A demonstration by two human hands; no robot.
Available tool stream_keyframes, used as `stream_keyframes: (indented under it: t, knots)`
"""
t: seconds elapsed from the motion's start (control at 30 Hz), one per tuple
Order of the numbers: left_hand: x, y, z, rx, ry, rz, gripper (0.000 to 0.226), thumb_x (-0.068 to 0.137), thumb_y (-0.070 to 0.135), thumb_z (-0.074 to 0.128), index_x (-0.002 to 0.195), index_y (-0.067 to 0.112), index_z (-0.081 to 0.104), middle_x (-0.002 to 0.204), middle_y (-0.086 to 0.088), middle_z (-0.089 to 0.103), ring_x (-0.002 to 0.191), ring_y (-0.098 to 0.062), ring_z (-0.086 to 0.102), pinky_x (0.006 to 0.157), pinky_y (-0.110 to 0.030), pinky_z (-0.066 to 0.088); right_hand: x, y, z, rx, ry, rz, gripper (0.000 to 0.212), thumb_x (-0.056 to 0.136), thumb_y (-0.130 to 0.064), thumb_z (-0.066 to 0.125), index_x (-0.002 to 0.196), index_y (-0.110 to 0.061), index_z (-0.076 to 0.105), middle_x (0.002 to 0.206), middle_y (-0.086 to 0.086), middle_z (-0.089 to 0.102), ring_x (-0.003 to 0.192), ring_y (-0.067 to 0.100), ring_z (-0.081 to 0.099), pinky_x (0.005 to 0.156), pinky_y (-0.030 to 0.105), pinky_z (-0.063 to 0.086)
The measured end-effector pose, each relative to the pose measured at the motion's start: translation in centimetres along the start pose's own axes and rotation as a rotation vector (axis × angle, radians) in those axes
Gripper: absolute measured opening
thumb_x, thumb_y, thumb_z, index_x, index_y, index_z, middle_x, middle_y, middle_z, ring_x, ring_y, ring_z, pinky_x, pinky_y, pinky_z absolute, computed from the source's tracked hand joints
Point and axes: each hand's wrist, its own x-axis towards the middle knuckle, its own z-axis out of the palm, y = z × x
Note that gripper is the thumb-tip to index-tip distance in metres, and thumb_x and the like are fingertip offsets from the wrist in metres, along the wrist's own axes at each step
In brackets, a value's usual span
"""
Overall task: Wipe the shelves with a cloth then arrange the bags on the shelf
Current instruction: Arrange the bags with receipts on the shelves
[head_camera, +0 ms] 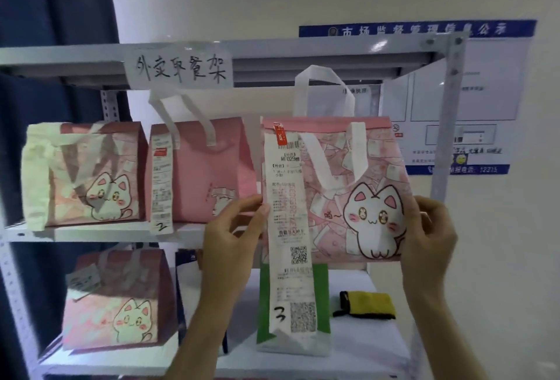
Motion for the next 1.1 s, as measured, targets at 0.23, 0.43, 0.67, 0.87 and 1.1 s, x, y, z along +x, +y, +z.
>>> stream_keyframes:
  t: [0.23, 0.43, 0.67, 0.87, 1.1]
  knots:
    - [3.3, -2.1, 5.1, 0.122, 0.043, 0.056, 0.014, 0.092, 0.028, 0.071, 0.105, 0.028, 0.075, 0.097, 0.011, 0.077, 0.084, -0.005, 0.072, 0.072, -0.021, 0.059, 3.7, 3.4, -0.7, -0.101, -0.070, -0.030, 0.015, 0.105, -0.023, 0.054, 0.111, -0.011, 0.061, 0.097, 0.001, 0.065, 0.078, -0.004, 0.063, 0.060, 0.012, 0.052]
    - [6.7, -6.6, 5.1, 0.153, 0.124, -0.081, 0.022, 0.090, 0.033, 0.072, 0.109, 0.022, 0.075, 0.096, 0.004, 0.079, 0.082, -0.018, 0.076, 0.068, -0.037, 0.064, 5.3, 6.7, 1.8, -0.253, -0.283, -0.050, 0.012, 0.102, -0.022, 0.059, 0.114, -0.025, 0.058, 0.098, -0.018, 0.066, 0.085, 0.005, 0.069, 0.060, 0.026, 0.059]
    - [8.7, -9.5, 5.3, 0.302, 0.130, -0.108, 0.015, 0.096, 0.017, 0.066, 0.109, 0.015, 0.072, 0.097, 0.001, 0.076, 0.078, -0.015, 0.075, 0.072, -0.040, 0.065, 6.0, 9.7, 3.9, -0.455, -0.355, -0.008, 0.011, 0.102, -0.034, 0.057, 0.107, -0.026, 0.063, 0.095, -0.013, 0.072, 0.084, 0.009, 0.069, 0.072, 0.042, 0.061]
    - [8.8, -9.1, 3.3, 0.805, 0.332, 0.119, 0.024, 0.090, 0.032, 0.071, 0.083, 0.020, 0.051, 0.072, 0.007, 0.054, 0.061, -0.010, 0.051, 0.053, -0.020, 0.038, 5.3, 10.9, 3.8, -0.555, -0.300, 0.039, 0.014, 0.096, -0.045, 0.064, 0.101, -0.031, 0.064, 0.091, -0.016, 0.073, 0.078, 0.005, 0.068, 0.072, 0.042, 0.061]
    - [10.8, -9.9, 1.6, 1.074, 0.127, 0.097, 0.036, 0.088, 0.020, 0.068, 0.063, 0.021, 0.043, 0.061, 0.006, 0.049, 0.054, -0.015, 0.049, 0.047, -0.026, 0.031, 5.4, 11.2, 4.2, -0.646, -0.289, 0.042, 0.024, 0.093, -0.053, 0.064, 0.104, -0.031, 0.060, 0.090, -0.012, 0.072, 0.076, 0.010, 0.067, 0.067, 0.033, 0.053]
